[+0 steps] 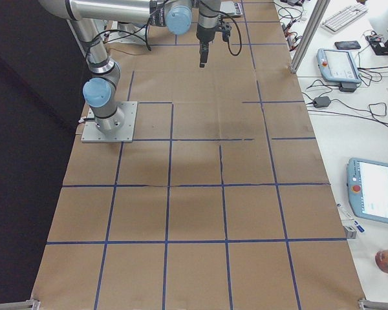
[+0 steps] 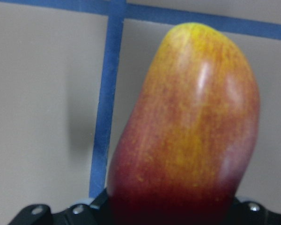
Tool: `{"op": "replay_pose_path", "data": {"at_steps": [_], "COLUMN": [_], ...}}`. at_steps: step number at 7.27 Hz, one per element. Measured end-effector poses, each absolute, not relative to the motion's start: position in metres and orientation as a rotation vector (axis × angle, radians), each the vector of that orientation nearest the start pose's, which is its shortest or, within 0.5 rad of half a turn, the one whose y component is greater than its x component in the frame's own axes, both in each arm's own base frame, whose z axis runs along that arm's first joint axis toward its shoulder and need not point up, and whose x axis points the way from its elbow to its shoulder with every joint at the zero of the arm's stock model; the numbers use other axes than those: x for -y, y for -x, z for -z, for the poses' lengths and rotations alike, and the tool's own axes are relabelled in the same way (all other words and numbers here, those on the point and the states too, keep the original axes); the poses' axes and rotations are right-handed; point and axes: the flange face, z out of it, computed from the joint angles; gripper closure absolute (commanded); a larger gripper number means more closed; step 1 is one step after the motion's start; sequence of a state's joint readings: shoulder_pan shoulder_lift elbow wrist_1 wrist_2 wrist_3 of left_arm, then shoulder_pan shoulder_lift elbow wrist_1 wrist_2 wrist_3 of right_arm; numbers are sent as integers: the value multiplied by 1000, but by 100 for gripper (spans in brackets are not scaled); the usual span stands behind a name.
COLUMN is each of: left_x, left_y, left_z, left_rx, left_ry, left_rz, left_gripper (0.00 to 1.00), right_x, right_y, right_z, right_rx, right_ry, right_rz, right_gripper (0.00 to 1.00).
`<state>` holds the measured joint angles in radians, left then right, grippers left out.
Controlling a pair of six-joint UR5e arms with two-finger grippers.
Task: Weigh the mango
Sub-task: 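Carry the mango with the left gripper over the white scale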
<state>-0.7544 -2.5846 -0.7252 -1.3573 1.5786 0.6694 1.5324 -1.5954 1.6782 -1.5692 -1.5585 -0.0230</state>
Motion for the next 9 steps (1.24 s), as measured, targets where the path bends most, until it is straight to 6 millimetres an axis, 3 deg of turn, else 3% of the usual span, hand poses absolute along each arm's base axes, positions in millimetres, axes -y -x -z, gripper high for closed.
{"op": "replay_pose_path", "data": {"at_steps": [1, 2, 3, 5, 7, 8, 9], "left_x": [682, 691, 700, 703, 684, 670, 655], "left_y": [-518, -491, -452, -348, -252, -213, -189], "left_z": [-244, -254, -261, -273, -255, -235, -219], "left_rx": [-3096, -3108, -3121, -3142, -3137, -3131, -3128], "left_ry": [222, 222, 244, 322, 397, 399, 394], "left_rz": [47, 32, 6, -76, -116, -110, -106], "left_gripper": [48, 49, 51, 51, 50, 49, 47], "right_x": [476, 476, 476, 476, 476, 476, 476], "right_y": [-116, -116, -116, -116, -116, -116, -116], "right_z": [-447, -447, -447, -447, -447, -447, -447], "right_rx": [-3124, -3124, -3124, -3124, -3124, -3124, -3124], "right_ry": [-25, -25, -25, -25, -25, -25, -25], "right_rz": [-131, -131, -131, -131, -131, -131, -131], "right_gripper": [0, 0, 0, 0, 0, 0, 0]}}
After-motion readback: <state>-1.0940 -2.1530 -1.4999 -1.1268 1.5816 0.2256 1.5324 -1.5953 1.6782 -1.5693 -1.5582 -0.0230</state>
